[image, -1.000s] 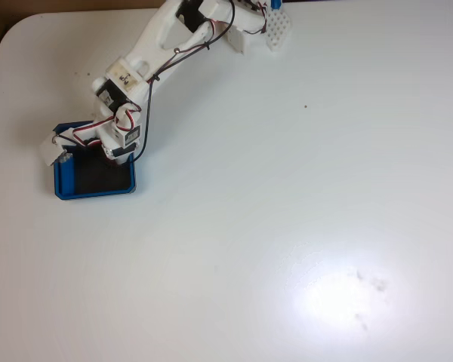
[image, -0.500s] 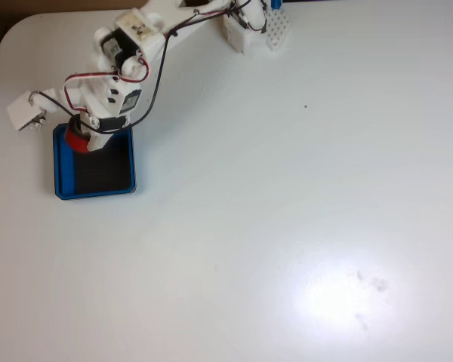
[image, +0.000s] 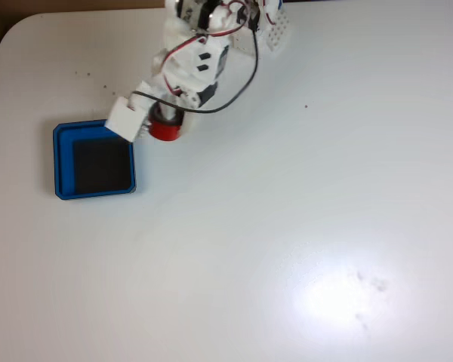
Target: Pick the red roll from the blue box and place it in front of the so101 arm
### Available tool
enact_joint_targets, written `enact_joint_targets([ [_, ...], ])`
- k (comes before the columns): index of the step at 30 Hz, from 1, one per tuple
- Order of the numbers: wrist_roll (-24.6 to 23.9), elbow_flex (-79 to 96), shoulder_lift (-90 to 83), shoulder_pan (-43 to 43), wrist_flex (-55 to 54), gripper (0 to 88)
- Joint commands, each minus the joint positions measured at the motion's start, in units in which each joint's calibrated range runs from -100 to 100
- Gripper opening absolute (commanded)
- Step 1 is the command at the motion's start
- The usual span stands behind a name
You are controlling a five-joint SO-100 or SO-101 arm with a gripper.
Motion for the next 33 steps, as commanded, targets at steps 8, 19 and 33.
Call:
enact_joint_targets([
  [8, 0.2, 9.0, -3.2, -18.3, 8.0, 1.6],
  [19, 0.2, 34.2, -3.3, -21.3, -14.0, 1.6],
  [33, 0.2, 50.3, -2.9, -26.6, -31.4, 1.6],
])
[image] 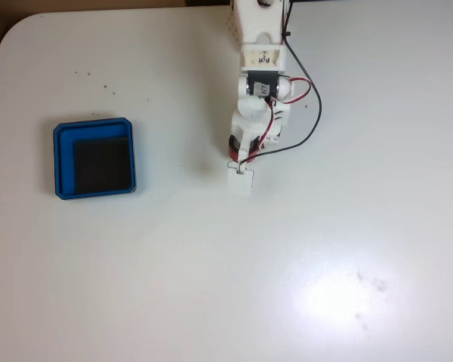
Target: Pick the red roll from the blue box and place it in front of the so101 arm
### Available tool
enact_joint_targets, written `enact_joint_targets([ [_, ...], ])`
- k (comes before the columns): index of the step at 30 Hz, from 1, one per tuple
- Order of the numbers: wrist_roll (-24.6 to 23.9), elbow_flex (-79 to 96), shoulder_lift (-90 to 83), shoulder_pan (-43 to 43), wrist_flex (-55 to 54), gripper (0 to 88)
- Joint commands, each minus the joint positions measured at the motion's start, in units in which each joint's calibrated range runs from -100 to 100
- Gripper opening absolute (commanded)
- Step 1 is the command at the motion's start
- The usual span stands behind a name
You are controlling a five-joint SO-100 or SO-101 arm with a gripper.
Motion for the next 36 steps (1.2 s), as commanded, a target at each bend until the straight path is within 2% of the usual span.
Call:
enact_joint_targets([
  [1, 0.1, 0.3, -2.2, -0.7, -1.3, 1.6],
  [17, 0.1, 0.4, -1.9, -0.9, -0.5, 2.1],
  [24, 0.1, 0.3, -2.4, -0.8, -0.5, 6.9],
  [29, 0.1, 0.2, -3.0, -0.8, -0.6, 7.2],
  [36, 0.3, 1.4, -16.3, -0.5, -0.7, 7.2],
])
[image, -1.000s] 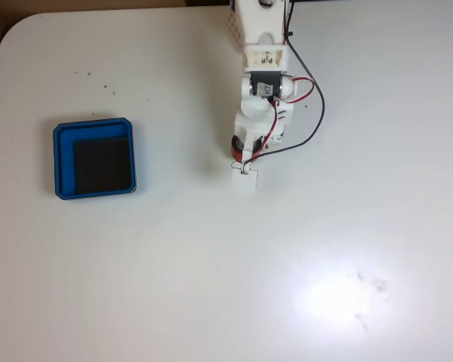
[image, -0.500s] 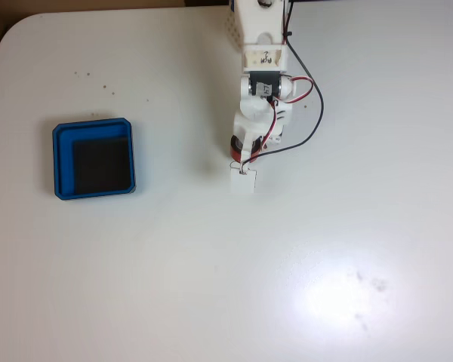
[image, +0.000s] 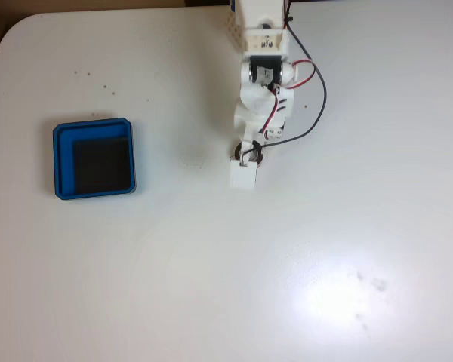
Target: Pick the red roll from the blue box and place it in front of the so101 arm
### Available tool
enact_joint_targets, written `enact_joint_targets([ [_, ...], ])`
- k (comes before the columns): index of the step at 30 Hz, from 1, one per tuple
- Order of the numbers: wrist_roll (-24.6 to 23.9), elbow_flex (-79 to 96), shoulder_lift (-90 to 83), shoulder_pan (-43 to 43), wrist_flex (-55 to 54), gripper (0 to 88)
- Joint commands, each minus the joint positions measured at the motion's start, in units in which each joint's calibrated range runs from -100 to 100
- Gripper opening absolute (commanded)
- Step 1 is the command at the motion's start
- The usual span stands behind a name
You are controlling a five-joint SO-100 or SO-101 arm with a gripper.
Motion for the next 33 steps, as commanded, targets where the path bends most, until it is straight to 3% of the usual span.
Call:
enact_joint_targets([
  [1, 0.5, 1.9, -9.4, 0.3, -0.6, 7.2],
  [6, 1.3, 11.6, -22.1, 0.2, -0.9, 7.2],
  [14, 13.8, 31.0, -46.5, 0.7, -3.3, 7.2],
  [24, 14.6, 50.9, -71.6, 0.5, -5.5, 7.2],
  [33, 14.6, 58.7, -77.4, -0.2, -5.6, 7.2],
])
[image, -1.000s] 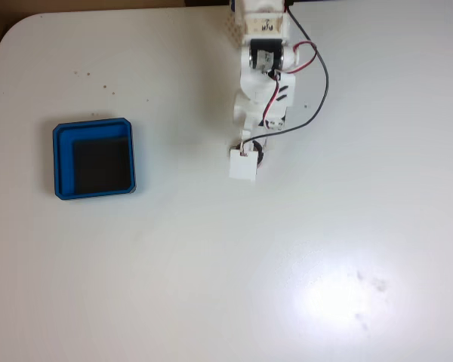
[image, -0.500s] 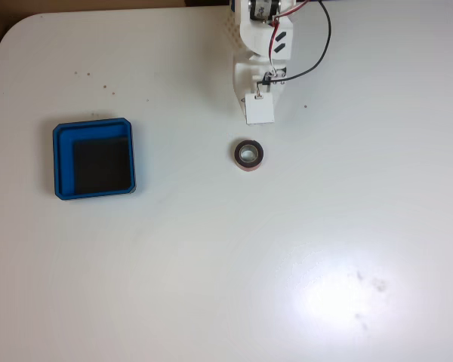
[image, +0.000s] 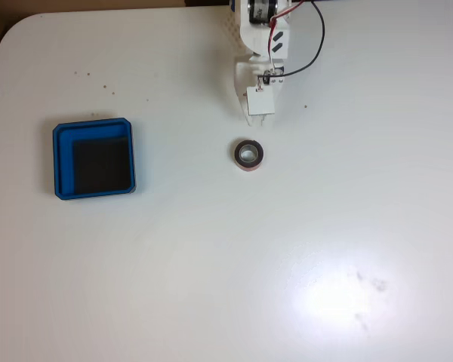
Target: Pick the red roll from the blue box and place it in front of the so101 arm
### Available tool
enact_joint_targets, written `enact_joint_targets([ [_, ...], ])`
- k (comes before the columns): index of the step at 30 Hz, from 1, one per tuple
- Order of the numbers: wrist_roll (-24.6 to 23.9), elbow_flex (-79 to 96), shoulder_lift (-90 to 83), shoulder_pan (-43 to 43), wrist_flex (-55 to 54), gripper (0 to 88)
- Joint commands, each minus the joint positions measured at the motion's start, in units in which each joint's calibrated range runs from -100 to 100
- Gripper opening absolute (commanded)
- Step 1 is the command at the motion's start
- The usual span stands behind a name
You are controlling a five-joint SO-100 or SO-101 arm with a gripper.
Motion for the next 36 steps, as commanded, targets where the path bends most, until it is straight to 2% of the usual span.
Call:
enact_joint_targets([
  [1, 0.3, 1.6, -3.9, -0.5, -1.1, 7.2],
  [6, 0.3, 5.6, -3.9, -3.2, -1.0, 7.2],
  [25, 0.0, 5.6, -3.7, -3.2, -0.4, 6.0],
  [29, 0.3, 5.5, -3.7, -3.2, -0.4, 1.6],
  [36, 0.3, 5.5, -3.7, -3.2, -0.4, 0.7],
])
